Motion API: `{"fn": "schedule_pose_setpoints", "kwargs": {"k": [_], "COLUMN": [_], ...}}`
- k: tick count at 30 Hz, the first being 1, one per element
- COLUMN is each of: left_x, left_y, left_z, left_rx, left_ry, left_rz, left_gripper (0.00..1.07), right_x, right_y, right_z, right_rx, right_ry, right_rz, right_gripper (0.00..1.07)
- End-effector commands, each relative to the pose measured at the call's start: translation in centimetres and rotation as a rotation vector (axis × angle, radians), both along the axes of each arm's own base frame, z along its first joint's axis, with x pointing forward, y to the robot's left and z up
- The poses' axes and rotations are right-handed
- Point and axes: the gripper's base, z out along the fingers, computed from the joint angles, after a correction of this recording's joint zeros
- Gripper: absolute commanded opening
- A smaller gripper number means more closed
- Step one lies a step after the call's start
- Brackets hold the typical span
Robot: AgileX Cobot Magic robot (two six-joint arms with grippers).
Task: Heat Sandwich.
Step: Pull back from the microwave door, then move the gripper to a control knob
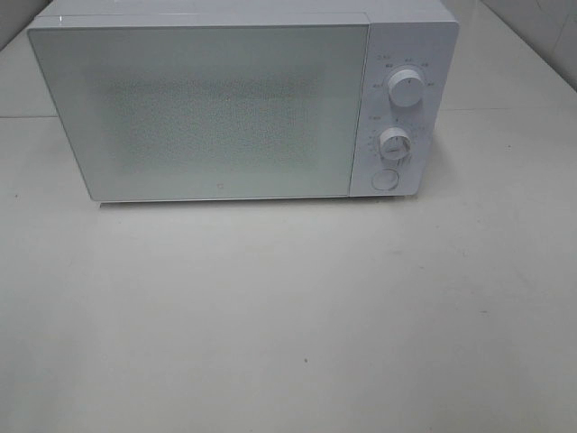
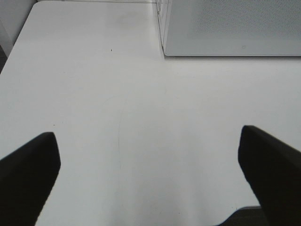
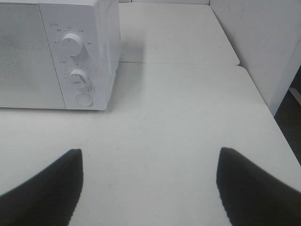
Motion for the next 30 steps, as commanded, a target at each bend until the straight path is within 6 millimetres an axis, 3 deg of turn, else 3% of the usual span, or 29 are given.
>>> {"fn": "schedule_pose_setpoints", "kwargs": {"k": [1, 30], "left_x": [-0.3, -0.3], "left_y": [0.0, 0.0], "left_z": [-0.1, -0.1], "left_rx": [-0.003, -0.003], "left_ry": [-0.023, -0.023], "left_rz": [-0.007, -0.007], "left_gripper": [0.98, 0.98], "right_x": [0.9, 10.5], "right_y": [0.1, 0.8], "right_z": [0.6, 1.2], "right_rx": [0.005, -0.004], "right_ry": [0.0, 0.072], "right_rz": [-0.002, 0.022], "right_gripper": [0.75, 0.75]}}
